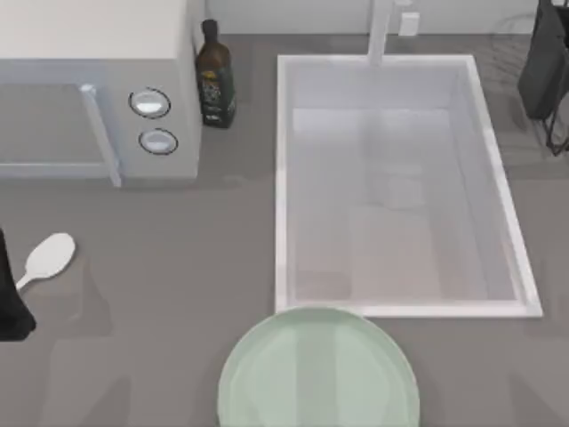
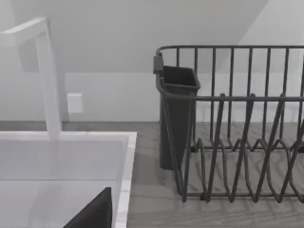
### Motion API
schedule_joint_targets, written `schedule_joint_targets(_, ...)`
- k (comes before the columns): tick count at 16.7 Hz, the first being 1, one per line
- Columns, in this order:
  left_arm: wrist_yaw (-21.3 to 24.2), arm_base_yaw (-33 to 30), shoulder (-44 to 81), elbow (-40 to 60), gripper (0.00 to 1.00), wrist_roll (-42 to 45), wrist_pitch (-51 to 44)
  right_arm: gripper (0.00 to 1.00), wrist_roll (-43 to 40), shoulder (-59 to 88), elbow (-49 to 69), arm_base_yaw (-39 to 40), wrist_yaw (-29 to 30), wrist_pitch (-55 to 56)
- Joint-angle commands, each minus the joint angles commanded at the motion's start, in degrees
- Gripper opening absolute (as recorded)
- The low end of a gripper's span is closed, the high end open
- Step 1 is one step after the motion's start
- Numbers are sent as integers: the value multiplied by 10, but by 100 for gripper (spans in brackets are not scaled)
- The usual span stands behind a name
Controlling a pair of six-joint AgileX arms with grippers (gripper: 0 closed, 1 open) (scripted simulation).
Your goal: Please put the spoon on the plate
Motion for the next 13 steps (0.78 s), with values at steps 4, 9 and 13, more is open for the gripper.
schedule_joint_targets(4, 0, 3, 19, 18, 100, 11, -15, 100, 0, 0, 0, 0, 0, 0)
schedule_joint_targets(9, 0, 17, 171, 139, 100, 87, -123, 100, 0, 0, 0, 0, 0, 0)
schedule_joint_targets(13, 1, 33, 389, 273, 100, 176, -256, 100, 0, 0, 0, 0, 0, 0)
